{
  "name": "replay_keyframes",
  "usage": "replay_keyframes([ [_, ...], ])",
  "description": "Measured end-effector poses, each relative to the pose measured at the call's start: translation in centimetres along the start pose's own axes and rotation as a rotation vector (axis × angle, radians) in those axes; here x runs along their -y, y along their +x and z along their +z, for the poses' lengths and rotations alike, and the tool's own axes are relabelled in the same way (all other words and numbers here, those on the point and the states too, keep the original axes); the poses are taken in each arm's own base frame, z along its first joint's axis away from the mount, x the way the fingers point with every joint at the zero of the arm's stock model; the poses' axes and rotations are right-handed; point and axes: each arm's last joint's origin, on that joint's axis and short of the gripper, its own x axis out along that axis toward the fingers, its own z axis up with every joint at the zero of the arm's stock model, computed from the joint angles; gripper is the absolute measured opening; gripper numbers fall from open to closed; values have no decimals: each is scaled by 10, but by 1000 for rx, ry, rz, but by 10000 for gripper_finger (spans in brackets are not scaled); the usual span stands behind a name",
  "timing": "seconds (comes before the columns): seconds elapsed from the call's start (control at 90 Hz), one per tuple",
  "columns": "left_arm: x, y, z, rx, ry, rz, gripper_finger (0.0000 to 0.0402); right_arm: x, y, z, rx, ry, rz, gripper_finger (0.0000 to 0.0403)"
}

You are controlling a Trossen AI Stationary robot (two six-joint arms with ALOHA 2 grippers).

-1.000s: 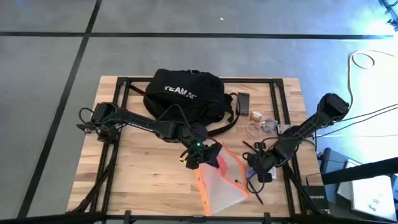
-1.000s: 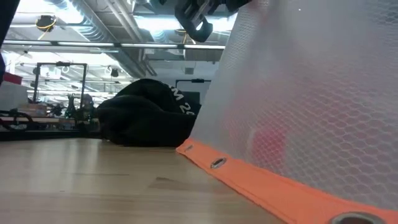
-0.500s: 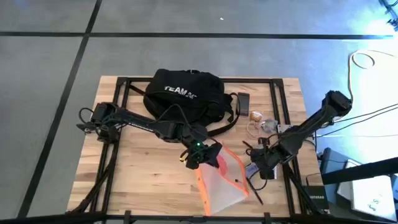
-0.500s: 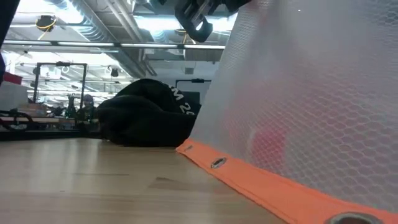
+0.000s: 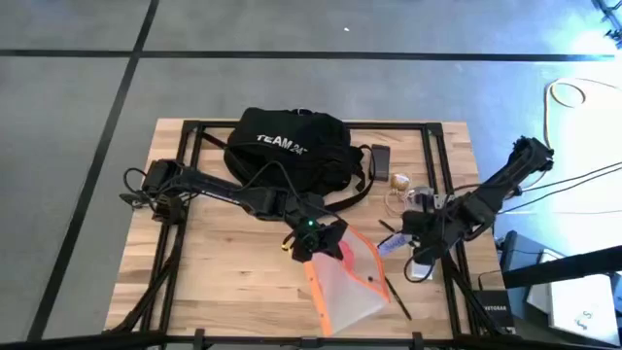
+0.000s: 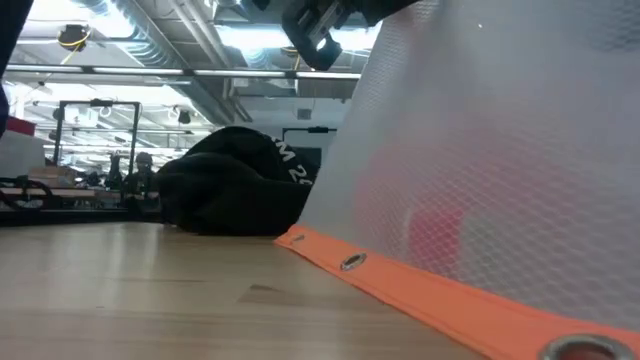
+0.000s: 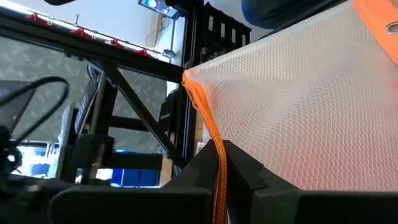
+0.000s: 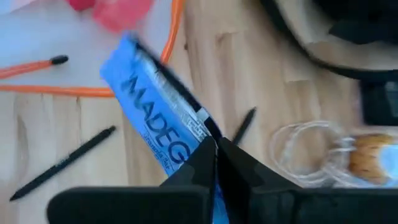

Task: Unpack backpack
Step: Put the chocolate bar into the white zip bag

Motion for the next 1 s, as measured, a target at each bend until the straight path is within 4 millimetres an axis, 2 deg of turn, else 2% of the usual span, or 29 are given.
replay_keyframes([
  [0.156, 0, 0, 0, 0, 24, 1, 0, -7, -9, 19, 148, 20, -10, 0],
  [0.278, -1, -1, -1, -2, 26, 8, 0, -16, 0, 39, 189, 82, 20, 0],
  [0.367, -1, -1, -3, -6, 24, 9, 0, -26, 11, 51, 170, 26, 31, 0],
  [0.511, 0, -2, -5, -13, -10, -6, 0, -26, 23, 45, 39, -42, -138, 0],
  [0.656, 5, -2, -4, -15, -30, -56, 0, -11, 27, 33, 57, 143, -405, 12],
  [0.722, 7, -1, -2, -12, -34, -70, 0, -8, 31, 32, 61, 191, -416, 30],
  [0.8, 7, 0, 0, -8, -33, -73, 0, -9, 38, 27, 30, 139, -411, 64],
  [1.0, 7, 0, 0, -6, -9, -70, 0, 5, 73, 11, -2, 57, -469, 192],
])
